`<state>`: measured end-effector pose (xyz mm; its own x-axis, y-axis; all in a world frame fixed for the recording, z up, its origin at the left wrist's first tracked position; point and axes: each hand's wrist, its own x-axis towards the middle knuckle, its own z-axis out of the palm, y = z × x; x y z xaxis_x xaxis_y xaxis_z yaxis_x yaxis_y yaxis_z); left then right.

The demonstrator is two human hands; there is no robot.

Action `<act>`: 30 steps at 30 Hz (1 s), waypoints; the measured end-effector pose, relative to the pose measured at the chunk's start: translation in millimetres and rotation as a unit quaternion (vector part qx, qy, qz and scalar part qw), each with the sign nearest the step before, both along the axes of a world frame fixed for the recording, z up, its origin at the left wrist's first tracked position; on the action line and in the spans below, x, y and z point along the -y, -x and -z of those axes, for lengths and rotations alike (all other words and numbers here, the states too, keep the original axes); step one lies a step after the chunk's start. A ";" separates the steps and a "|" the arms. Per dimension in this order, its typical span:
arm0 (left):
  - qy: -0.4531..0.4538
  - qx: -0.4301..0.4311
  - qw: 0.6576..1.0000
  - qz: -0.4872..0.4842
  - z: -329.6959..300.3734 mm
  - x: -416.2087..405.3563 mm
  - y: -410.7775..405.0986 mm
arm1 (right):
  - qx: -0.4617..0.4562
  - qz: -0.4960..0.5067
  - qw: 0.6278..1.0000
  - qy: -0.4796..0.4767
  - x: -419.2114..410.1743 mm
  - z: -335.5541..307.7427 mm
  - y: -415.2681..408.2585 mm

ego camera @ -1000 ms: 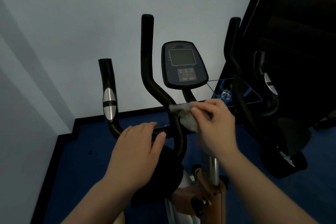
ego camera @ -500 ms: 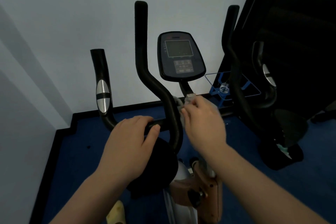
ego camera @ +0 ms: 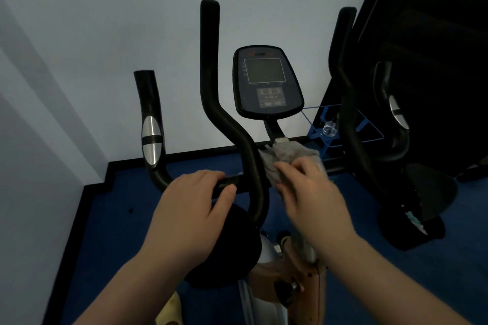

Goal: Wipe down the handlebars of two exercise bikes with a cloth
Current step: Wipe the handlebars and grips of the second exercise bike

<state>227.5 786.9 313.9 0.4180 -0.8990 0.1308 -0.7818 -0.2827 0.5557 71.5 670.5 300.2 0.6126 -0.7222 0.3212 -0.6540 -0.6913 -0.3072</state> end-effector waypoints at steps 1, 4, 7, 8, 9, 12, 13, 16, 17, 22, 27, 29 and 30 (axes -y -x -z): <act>-0.002 0.002 1.000 0.000 0.1 0.0 0.4 | -0.010 0.006 1.000 0.011 5.3 0.1 1.4; -0.007 0.005 1.000 -0.003 -0.1 0.0 0.4 | -0.010 0.064 0.997 0.028 16.8 -3.1 -15.2; 0.005 -0.004 1.000 -0.005 -0.8 -1.4 0.7 | -0.028 0.070 0.997 0.017 20.1 -5.0 -23.6; 0.016 -0.007 1.000 -0.006 -0.6 -2.5 1.1 | -0.024 0.050 0.998 -0.003 22.1 -8.1 -19.4; 0.033 -0.013 0.999 -0.011 0.2 -3.7 1.6 | -0.008 0.032 0.999 -0.034 25.0 -14.1 -13.9; 0.120 -0.072 0.989 -0.054 4.6 -7.6 3.5 | 0.147 -0.011 0.985 -0.089 32.9 -38.9 -8.4; 0.157 -0.094 0.980 -0.073 5.7 -9.6 2.9 | 0.186 -0.043 0.979 -0.072 29.5 -45.8 -13.7; 0.239 -0.113 0.957 -0.116 9.7 -17.8 -5.0 | 0.075 -0.163 0.984 -0.010 6.9 -44.6 -38.0; 0.246 -0.105 0.955 -0.127 11.0 -21.1 -10.1 | 0.020 -0.193 0.981 0.015 1.2 -38.5 -45.9; 0.229 -0.103 0.955 -0.157 18.3 -39.8 -37.6 | -0.080 -0.252 0.964 0.012 12.7 -37.4 -54.2; 0.234 -0.145 0.949 -0.153 25.8 -41.7 -51.1 | -0.064 -0.250 0.966 -0.032 9.0 -43.9 -64.5; 0.238 -0.163 0.947 -0.143 29.5 -38.0 -50.4 | -0.030 -0.215 0.974 -0.069 -4.7 -38.8 -81.1; 0.244 -0.169 0.945 -0.140 30.9 -36.1 -50.4 | -0.029 -0.204 0.975 -0.087 -12.7 -35.8 -92.8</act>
<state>277.9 823.0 283.0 0.7218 -0.6147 0.3181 -0.4696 -0.0973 0.8775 164.3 683.2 336.0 0.8737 -0.4552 0.1713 -0.3558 -0.8383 -0.4132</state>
